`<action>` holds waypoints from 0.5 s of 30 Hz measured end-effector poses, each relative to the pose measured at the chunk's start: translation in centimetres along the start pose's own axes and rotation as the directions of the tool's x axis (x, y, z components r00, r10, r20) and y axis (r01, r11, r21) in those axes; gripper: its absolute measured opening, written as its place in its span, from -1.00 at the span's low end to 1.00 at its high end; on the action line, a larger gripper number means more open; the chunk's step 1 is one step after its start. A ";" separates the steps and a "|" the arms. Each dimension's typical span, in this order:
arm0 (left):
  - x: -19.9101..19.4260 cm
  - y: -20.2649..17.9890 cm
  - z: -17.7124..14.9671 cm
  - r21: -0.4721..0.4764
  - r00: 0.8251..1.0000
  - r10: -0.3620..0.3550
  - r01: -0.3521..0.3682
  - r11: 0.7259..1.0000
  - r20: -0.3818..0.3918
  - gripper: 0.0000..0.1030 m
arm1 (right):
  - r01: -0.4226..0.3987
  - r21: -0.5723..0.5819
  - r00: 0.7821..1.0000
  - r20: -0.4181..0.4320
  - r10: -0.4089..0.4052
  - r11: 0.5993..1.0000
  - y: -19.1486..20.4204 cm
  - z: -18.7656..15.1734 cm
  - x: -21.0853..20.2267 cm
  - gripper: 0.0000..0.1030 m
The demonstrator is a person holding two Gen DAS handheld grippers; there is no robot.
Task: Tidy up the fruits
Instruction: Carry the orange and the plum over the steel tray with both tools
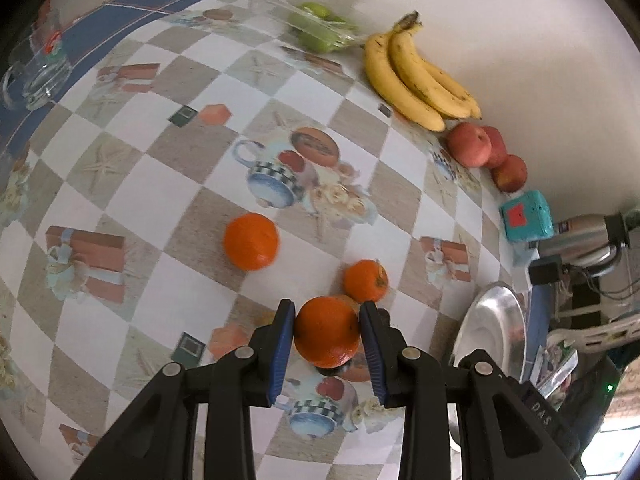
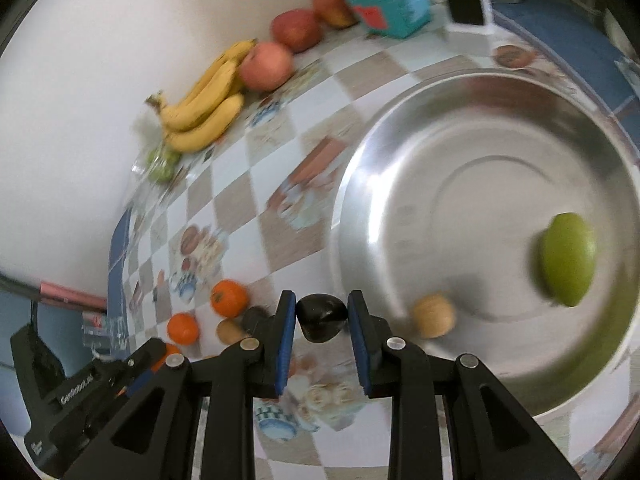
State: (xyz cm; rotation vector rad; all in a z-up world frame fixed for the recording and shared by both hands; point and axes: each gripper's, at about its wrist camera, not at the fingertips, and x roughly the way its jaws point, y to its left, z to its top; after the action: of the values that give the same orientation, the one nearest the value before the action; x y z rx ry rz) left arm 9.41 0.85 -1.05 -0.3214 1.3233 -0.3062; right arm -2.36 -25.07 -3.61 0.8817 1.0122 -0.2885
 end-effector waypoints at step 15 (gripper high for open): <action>1.5 -6.5 -3.2 0.191 0.999 -0.033 0.038 0.981 -0.031 -0.31 | 0.073 0.154 0.993 0.079 -0.086 0.985 -6.6 2.1 -2.9 -0.47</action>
State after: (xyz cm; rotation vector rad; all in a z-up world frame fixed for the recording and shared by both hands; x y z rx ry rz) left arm 6.38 -5.90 -0.46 -0.1785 1.3049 -0.4664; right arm -6.47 -31.37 -4.08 0.9592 0.9559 -0.4716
